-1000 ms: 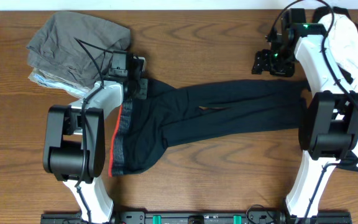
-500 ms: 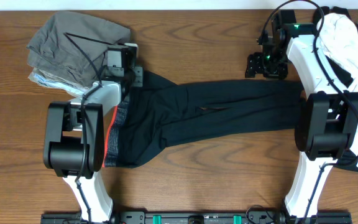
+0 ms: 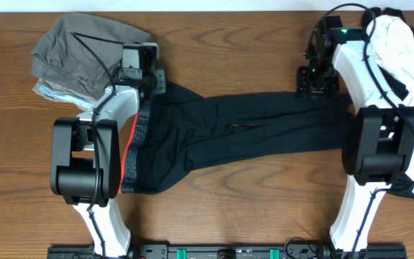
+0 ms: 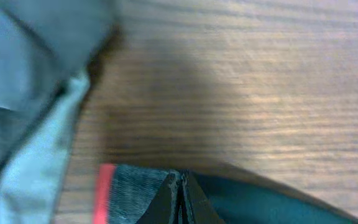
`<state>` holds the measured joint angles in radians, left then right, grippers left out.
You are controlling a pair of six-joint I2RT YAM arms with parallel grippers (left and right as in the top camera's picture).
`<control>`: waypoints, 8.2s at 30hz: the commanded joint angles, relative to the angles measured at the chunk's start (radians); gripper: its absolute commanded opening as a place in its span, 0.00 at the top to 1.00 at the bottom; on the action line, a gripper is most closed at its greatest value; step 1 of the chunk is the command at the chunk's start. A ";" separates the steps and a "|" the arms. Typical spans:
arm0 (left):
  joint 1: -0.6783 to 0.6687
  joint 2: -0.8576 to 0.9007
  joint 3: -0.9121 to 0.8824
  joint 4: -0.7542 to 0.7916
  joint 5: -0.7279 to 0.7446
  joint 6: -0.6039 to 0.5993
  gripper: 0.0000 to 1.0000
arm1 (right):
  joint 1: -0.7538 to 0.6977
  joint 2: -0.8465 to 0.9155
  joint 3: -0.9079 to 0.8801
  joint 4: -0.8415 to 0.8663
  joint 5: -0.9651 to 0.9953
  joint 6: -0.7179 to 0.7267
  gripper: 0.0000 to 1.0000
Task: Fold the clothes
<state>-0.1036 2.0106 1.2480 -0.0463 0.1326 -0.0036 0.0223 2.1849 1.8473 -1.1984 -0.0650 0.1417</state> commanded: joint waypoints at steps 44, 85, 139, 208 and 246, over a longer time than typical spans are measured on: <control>0.018 0.214 -0.014 0.190 -0.153 -0.134 0.94 | -0.127 0.153 -0.444 0.951 0.016 0.009 0.46; 0.072 0.211 0.054 0.235 -0.142 -0.148 0.94 | -0.362 0.227 -0.002 0.565 0.008 0.022 0.20; 0.094 0.004 0.054 -0.017 -0.040 0.056 0.94 | -0.180 0.227 0.475 0.023 -0.224 -0.109 0.21; 0.163 -0.030 0.177 -0.256 0.148 0.047 0.58 | -0.056 0.227 0.475 0.030 -0.171 -0.095 0.18; 0.103 -0.063 0.015 -0.568 -0.015 -0.010 0.94 | -0.054 0.227 0.475 -0.002 -0.171 -0.098 0.22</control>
<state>-0.0013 1.9457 1.2915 -0.6338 0.1421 -0.0036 -0.0261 2.3985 2.2986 -1.1942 -0.2352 0.0467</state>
